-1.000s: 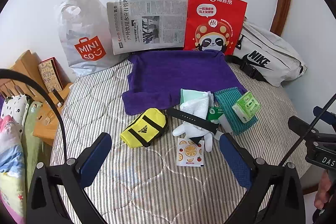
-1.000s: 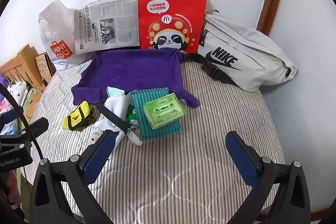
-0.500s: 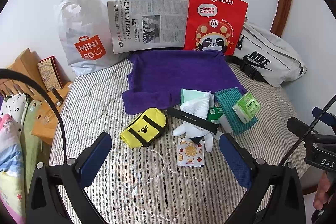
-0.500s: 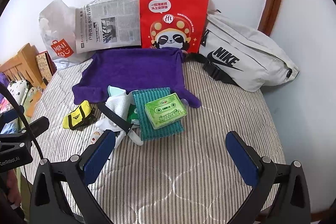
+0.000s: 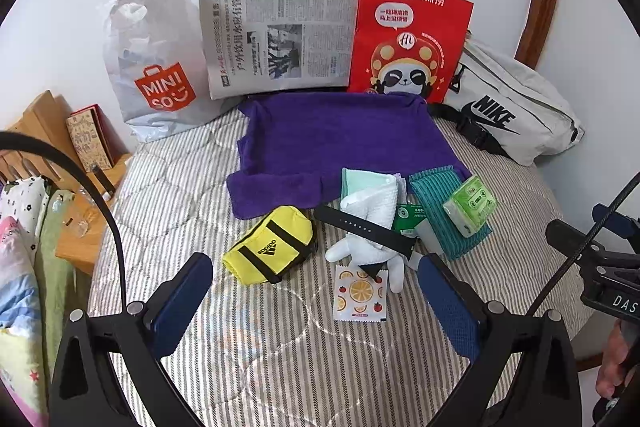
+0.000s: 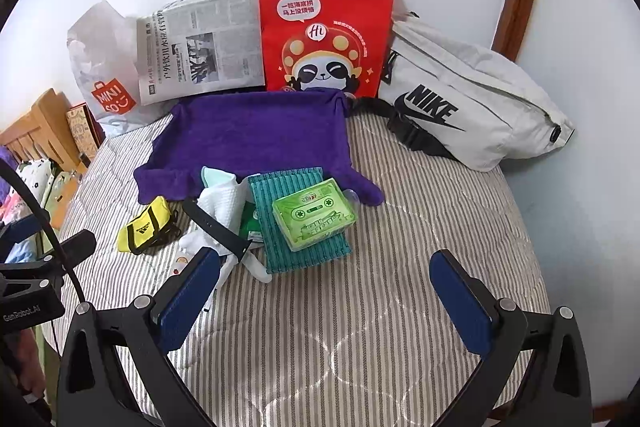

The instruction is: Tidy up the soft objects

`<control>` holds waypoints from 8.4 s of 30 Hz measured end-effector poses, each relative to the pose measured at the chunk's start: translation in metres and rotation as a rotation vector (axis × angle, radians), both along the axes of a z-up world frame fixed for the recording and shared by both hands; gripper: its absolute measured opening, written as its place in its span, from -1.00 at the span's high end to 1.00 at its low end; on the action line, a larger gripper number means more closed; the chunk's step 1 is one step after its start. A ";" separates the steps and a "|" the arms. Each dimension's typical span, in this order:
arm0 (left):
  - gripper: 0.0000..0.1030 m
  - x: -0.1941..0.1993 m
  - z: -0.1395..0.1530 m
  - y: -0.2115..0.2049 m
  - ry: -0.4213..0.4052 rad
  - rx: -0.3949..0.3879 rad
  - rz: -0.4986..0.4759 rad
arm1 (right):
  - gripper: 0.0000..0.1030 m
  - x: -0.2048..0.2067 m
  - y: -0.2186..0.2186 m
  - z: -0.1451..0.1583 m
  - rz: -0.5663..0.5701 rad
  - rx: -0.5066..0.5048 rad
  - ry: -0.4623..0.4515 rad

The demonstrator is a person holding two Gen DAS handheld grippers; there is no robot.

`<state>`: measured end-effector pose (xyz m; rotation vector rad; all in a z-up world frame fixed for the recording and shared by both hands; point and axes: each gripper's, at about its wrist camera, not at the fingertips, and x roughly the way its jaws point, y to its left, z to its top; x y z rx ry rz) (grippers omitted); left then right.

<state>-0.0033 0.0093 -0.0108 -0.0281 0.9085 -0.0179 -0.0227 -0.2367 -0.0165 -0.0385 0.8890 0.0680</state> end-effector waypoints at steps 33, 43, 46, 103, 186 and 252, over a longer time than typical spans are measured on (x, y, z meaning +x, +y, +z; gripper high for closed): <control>-0.99 0.076 -0.145 0.037 0.160 0.135 -0.062 | -1.00 0.055 -0.005 -0.088 -0.002 -0.067 0.198; -0.10 0.096 -0.152 0.039 0.087 0.131 -0.123 | -1.00 0.066 -0.001 -0.102 0.006 -0.106 0.218; 0.33 0.098 -0.151 0.042 0.060 0.146 -0.109 | -1.00 0.068 -0.006 -0.105 -0.022 -0.110 0.221; 0.73 0.092 -0.084 0.070 0.002 -0.253 -0.172 | -0.53 0.116 0.008 -0.055 0.161 0.085 -0.068; -0.21 0.250 -0.124 0.062 0.220 -0.064 -0.119 | -0.76 0.257 0.056 -0.091 0.174 -0.077 0.126; -0.21 0.121 -0.134 -0.057 0.159 -0.071 -0.270 | -0.74 0.072 -0.046 -0.102 0.129 0.081 0.096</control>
